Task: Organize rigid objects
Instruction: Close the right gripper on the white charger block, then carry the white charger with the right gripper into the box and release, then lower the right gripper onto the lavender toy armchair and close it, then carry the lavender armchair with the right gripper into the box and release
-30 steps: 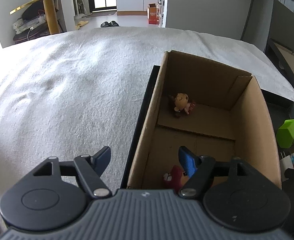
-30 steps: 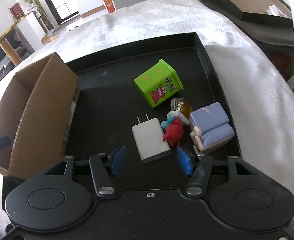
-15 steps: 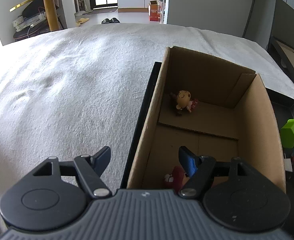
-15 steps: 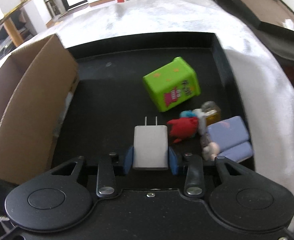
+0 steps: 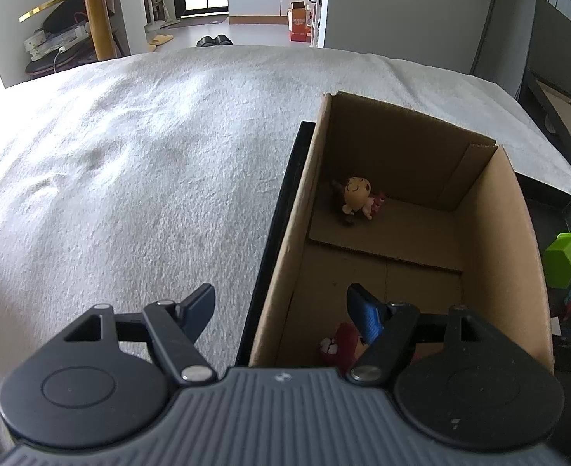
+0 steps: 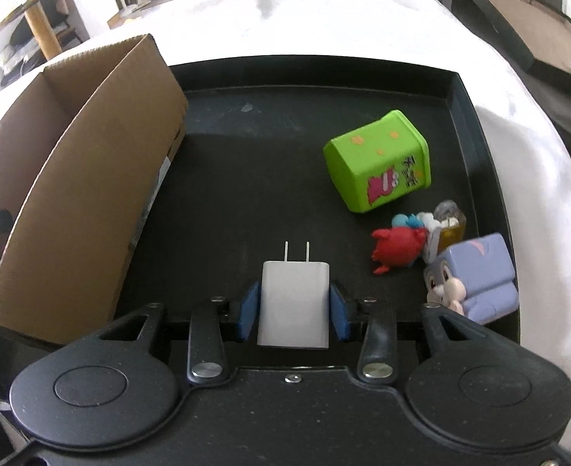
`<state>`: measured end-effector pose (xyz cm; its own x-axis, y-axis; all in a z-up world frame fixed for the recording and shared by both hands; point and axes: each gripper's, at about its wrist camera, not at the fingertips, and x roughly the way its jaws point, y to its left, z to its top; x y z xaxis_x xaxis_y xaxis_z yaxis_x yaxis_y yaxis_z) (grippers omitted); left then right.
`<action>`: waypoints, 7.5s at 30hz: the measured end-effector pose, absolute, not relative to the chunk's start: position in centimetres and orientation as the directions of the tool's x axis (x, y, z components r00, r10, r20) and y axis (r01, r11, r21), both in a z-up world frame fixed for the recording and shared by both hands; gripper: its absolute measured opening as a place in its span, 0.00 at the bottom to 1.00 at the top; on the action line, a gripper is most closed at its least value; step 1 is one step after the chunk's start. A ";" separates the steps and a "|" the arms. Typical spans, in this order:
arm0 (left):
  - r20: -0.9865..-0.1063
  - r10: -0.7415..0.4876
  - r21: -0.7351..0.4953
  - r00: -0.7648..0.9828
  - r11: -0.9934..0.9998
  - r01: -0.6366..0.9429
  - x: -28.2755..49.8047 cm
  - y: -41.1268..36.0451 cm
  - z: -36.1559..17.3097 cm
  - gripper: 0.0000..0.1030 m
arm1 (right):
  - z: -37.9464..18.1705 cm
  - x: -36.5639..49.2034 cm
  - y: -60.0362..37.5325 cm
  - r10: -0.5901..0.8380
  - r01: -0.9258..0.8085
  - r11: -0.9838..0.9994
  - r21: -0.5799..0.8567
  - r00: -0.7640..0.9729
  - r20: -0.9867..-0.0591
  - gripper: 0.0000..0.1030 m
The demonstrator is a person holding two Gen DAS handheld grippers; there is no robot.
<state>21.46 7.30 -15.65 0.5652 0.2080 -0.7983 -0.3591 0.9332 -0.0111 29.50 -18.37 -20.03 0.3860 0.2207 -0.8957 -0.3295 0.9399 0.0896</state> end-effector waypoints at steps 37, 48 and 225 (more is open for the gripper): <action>-0.758 0.179 -0.095 0.627 0.921 -0.378 20.2 9.0 -15.0 0.68 | -10.7 29.0 -14.9 0.380 -0.390 0.904 0.176 0.544 -0.748 0.35; -0.763 0.158 -0.121 0.627 0.918 -0.378 20.2 9.3 -15.5 0.28 | -10.3 29.4 -12.3 0.421 -0.439 0.879 0.186 0.530 -0.736 0.35; -0.763 0.097 -0.187 0.639 0.913 -0.362 20.3 10.2 -15.8 0.14 | -11.5 30.5 -7.0 0.474 -0.493 0.838 0.234 0.445 -0.760 0.42</action>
<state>20.32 10.16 -15.75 0.6386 0.0969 -0.7634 -0.3621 0.9132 -0.1870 30.45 -6.98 -11.51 0.4450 0.4736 -0.7601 -0.4931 0.8381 0.2335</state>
